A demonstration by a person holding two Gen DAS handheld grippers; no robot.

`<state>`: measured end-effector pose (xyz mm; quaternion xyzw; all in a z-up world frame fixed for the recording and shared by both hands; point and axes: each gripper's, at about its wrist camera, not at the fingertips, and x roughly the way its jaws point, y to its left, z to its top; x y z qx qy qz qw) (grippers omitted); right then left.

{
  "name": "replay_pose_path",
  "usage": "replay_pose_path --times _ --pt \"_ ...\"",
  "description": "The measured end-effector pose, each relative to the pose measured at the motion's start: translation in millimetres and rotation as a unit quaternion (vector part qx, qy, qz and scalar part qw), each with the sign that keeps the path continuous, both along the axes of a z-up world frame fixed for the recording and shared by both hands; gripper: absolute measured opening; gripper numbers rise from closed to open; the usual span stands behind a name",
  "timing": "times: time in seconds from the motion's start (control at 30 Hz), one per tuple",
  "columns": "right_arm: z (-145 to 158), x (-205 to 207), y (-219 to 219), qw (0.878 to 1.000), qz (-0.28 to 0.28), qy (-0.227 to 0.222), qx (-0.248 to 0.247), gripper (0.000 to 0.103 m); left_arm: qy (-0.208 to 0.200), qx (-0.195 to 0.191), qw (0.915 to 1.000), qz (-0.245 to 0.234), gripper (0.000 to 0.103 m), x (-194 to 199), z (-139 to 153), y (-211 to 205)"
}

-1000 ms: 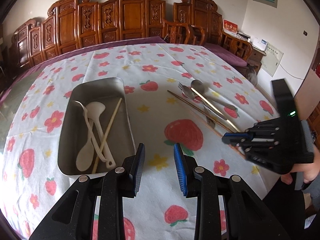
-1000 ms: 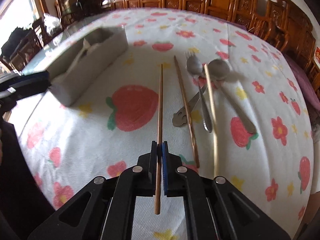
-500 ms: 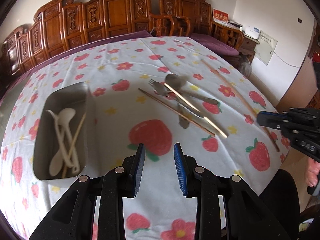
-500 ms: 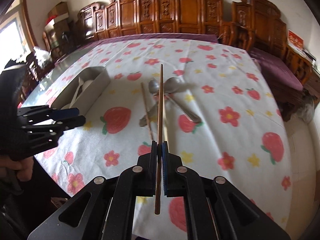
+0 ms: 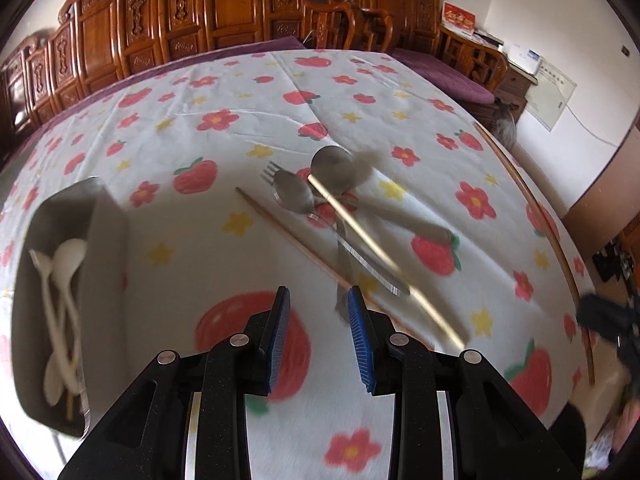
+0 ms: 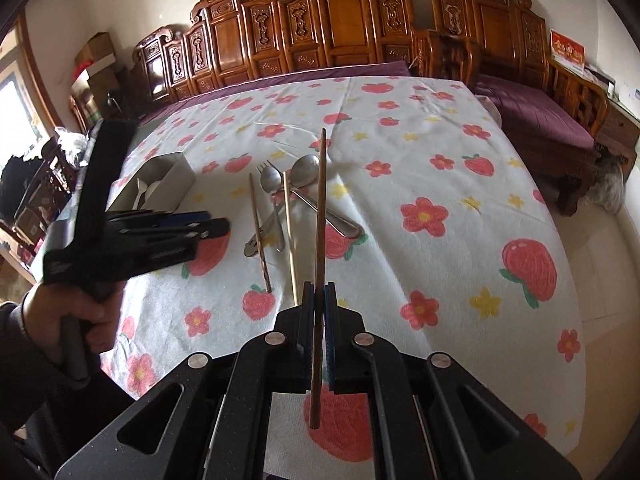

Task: Organize utensils
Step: 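Grasp another wooden chopstick with the left gripper while the right gripper holds its chopstick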

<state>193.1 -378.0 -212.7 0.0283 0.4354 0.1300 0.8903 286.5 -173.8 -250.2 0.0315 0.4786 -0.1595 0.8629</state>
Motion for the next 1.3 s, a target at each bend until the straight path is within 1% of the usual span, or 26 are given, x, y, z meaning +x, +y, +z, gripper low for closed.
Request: replay_pose_path --times 0.13,0.27,0.3,0.37,0.43,0.47,0.5,0.63,0.67,0.83,1.07,1.13,1.3 --pt "-3.0 2.1 -3.2 1.0 -0.002 0.006 0.008 0.006 0.031 -0.015 0.9993 0.016 0.028 19.6 -13.1 -9.6" --pt "-3.7 3.3 -4.2 1.0 0.0 0.008 0.013 0.006 0.051 -0.009 0.9983 0.026 0.028 30.1 -26.8 -20.7" --pt "-3.1 2.7 -3.6 1.0 0.001 0.008 0.013 0.006 0.056 -0.007 0.998 0.03 0.028 32.2 -29.3 -21.2" --pt "-1.1 2.3 -2.7 1.0 0.003 0.005 0.013 0.006 0.05 -0.005 0.998 0.038 0.028 33.0 -29.5 -21.9" --pt "2.2 1.3 -2.6 1.0 0.003 0.001 0.016 0.006 0.056 -0.005 0.9976 0.041 0.024 31.9 -29.1 -21.3" --pt "3.5 0.8 -1.4 1.0 0.004 0.0 0.016 0.006 0.06 -0.008 0.9973 0.041 0.017 31.3 -28.8 -19.4" --pt "4.2 0.8 -1.2 1.0 0.005 -0.001 0.016 0.006 0.063 -0.008 0.9971 0.042 0.014 30.3 -28.7 -17.4" --pt "6.8 -0.8 2.7 1.0 0.01 -0.004 0.016 0.006 0.075 -0.017 0.9958 0.05 0.008 26.3 -29.4 -4.9" --pt "7.0 -1.2 3.8 1.0 0.011 -0.004 0.017 0.006 0.076 -0.016 0.9956 0.053 0.006 24.9 -29.6 -1.9" --pt "7.0 -1.8 10.5 1.0 0.021 -0.004 0.011 0.006 0.078 -0.011 0.9955 0.054 0.005 19.4 -29.6 7.4" --pt "8.5 -3.3 15.7 1.0 0.03 -0.007 0.008 0.006 0.075 0.022 0.9957 0.049 0.004 5.4 -28.5 19.5" --pt "8.6 -4.5 17.9 0.999 0.033 -0.009 0.002 0.006 0.079 0.018 0.9954 0.05 0.004 -1.5 -27.1 27.4" --pt "12.6 -7.1 21.8 0.999 0.038 -0.015 -0.001 0.006 0.063 0.016 0.9965 0.052 0.004 -22.2 -12.0 45.6"
